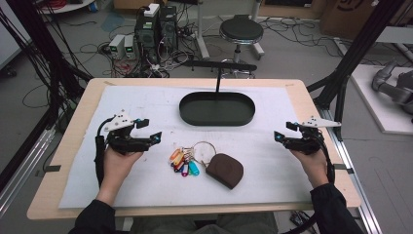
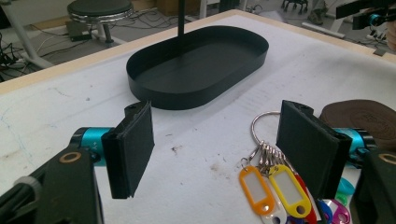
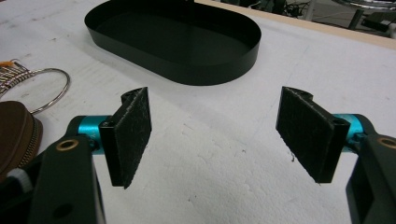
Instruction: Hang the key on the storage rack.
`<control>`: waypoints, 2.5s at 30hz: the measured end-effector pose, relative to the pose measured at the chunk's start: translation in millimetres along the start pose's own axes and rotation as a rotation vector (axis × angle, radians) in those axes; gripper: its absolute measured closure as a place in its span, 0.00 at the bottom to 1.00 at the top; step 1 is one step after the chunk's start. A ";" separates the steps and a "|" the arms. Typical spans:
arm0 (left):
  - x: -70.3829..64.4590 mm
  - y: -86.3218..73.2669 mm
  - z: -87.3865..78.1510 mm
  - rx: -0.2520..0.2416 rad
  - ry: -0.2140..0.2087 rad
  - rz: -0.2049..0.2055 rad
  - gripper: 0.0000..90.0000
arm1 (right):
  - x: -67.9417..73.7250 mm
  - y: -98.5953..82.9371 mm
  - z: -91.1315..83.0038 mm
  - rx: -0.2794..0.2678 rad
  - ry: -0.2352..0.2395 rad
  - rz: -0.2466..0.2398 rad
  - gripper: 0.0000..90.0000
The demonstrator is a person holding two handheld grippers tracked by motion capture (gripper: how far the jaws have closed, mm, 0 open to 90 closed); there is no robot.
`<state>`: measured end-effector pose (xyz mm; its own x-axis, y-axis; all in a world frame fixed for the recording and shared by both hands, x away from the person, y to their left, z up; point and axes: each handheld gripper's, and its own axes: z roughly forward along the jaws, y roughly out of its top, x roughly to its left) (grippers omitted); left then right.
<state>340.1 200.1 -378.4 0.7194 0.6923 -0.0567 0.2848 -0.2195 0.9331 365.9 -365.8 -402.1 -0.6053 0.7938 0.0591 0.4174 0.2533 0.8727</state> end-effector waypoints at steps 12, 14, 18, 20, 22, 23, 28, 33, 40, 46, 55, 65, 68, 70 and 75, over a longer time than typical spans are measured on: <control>-3.2 1.8 1.9 0.004 -0.013 0.004 0.31 | -0.2 -0.2 -0.3 0.003 0.001 -0.001 0.30; -4.3 2.0 3.5 0.007 -0.019 0.001 0.31 | -0.1 -0.3 -0.5 0.002 0.000 -0.003 0.30; -7.7 2.6 7.7 0.011 -0.045 0.003 0.36 | 0.1 -0.2 -0.6 0.002 -0.002 -0.004 0.30; -9.3 3.3 11.1 0.013 -0.066 0.004 0.37 | 0.4 -0.1 -0.7 0.002 -0.002 -0.003 0.30; -10.8 4.0 15.2 0.020 -0.081 0.000 0.40 | 0.4 -0.2 -0.6 0.003 -0.002 0.000 0.30; -11.4 4.4 17.7 0.025 -0.089 -0.001 0.41 | 0.0 -0.2 -0.4 0.003 -0.002 -0.002 0.30; -15.6 6.6 34.1 0.061 -0.119 -0.015 0.48 | -0.6 -0.8 -0.5 0.008 -0.003 0.000 0.30; -21.0 11.5 53.7 0.106 -0.138 -0.018 0.54 | -2.0 -1.8 -1.3 0.009 -0.007 0.000 0.30; -29.4 14.8 85.4 0.174 -0.184 -0.024 0.59 | -3.4 -3.7 -2.2 0.010 -0.011 0.002 0.30; -35.9 14.4 112.6 0.232 -0.195 -0.010 0.63 | -2.4 -3.7 -2.8 0.010 -0.011 0.000 0.30; -40.9 1.9 141.1 0.348 -0.168 0.008 0.74 | -1.9 -5.9 -4.6 0.015 -0.015 -0.004 0.30; -44.5 -6.8 156.3 0.429 -0.127 0.050 0.84 | -3.8 -11.1 -12.0 0.017 -0.030 -0.001 0.30; -46.5 -7.2 157.0 0.432 -0.112 0.067 0.87 | -5.1 -11.8 -13.5 0.013 -0.040 -0.003 0.30; -48.0 -8.0 156.8 0.426 -0.094 0.075 0.90 | -5.4 -12.1 -13.7 0.011 -0.039 0.003 0.30; -53.4 -7.8 156.7 0.426 -0.074 0.111 0.95 | -4.8 -12.2 -12.9 0.016 -0.040 -0.002 0.30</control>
<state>398.7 57.1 -438.3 0.7990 0.6013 -0.0043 0.4283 -0.5640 0.7060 355.0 -379.8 -406.8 -0.5790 0.8145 0.0376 0.4269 0.2636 0.8650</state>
